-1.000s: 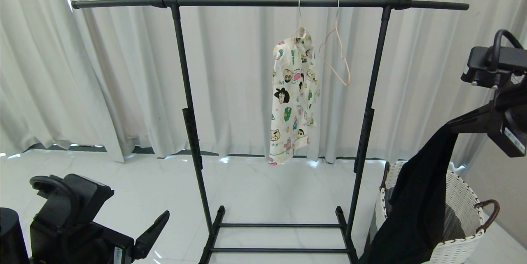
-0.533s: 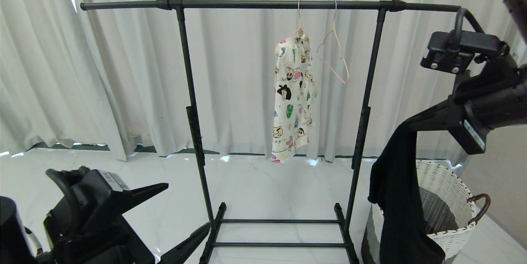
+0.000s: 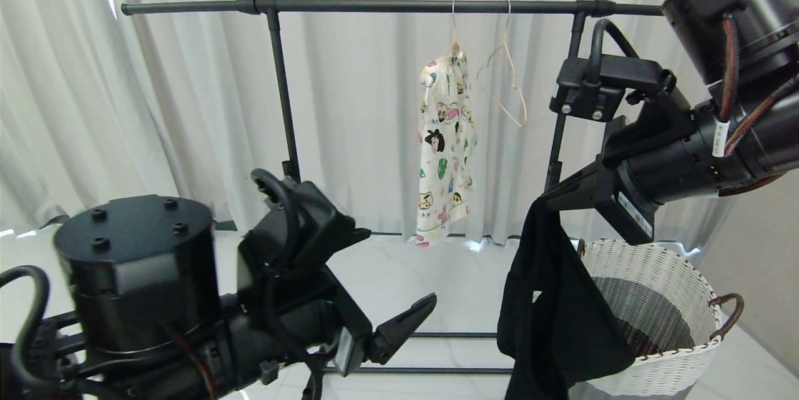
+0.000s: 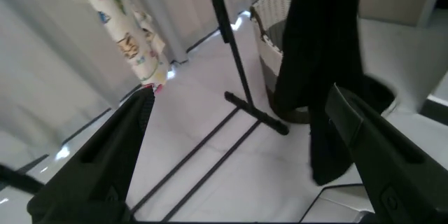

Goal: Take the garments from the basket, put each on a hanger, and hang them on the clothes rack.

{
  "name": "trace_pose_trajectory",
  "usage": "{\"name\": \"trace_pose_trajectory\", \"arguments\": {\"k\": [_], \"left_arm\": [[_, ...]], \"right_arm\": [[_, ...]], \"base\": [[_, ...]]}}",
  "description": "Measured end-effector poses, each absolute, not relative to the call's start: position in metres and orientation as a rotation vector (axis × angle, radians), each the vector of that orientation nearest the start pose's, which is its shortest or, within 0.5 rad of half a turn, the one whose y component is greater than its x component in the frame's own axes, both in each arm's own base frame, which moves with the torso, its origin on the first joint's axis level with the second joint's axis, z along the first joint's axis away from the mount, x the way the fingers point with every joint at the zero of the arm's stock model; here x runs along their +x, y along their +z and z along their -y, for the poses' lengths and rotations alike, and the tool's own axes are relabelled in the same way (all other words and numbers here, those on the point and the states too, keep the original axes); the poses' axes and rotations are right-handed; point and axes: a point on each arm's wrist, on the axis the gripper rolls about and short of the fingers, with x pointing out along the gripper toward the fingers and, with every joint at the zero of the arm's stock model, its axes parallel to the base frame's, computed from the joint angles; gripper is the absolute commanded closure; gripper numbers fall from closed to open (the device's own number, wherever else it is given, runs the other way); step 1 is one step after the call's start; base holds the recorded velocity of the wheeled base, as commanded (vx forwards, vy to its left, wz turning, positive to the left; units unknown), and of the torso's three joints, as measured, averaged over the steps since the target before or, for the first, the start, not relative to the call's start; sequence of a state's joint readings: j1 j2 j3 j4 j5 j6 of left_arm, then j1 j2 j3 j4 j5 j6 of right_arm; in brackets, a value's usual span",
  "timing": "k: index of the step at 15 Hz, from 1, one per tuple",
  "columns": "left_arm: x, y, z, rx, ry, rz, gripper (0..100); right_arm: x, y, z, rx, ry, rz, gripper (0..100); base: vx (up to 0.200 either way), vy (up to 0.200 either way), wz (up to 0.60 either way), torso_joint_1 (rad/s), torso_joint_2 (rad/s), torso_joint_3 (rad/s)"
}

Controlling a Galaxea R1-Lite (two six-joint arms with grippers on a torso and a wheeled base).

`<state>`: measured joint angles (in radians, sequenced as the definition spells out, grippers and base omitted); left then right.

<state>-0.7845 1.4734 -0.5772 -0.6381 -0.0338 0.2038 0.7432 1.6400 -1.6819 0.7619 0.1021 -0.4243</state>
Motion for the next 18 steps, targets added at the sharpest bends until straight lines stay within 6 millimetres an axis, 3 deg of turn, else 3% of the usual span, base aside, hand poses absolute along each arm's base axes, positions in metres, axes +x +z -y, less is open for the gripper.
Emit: {"name": "trace_pose_trajectory", "arguments": {"k": [3, 7, 12, 18], "left_arm": [[0.178, 0.173, 0.189, 0.272, -0.866, -0.178, 0], [0.163, 0.167, 0.224, -0.098, -0.921, -0.332, 0], [0.165, 0.144, 0.242, -0.061, -0.921, -0.402, 0], [0.177, 0.092, 0.244, 0.042, -0.761, -0.541, 0]], "right_arm": [[0.193, 0.312, -0.193, -0.628, 0.984, -0.524, 100], [0.187, 0.315, -0.201, -0.641, 1.013, -0.502, 100], [0.179, 0.316, -0.207, -0.660, 1.027, -0.488, 100], [0.170, 0.321, -0.207, -0.662, 1.045, -0.463, 100]], "base": [[0.000, 0.000, 0.00, 0.000, 0.00, 0.000], [0.000, 0.000, 0.00, 0.000, 0.00, 0.000], [0.000, 0.000, 0.00, 0.000, 0.00, 0.000], [0.000, 0.000, 0.00, 0.000, 0.00, 0.000]]}}
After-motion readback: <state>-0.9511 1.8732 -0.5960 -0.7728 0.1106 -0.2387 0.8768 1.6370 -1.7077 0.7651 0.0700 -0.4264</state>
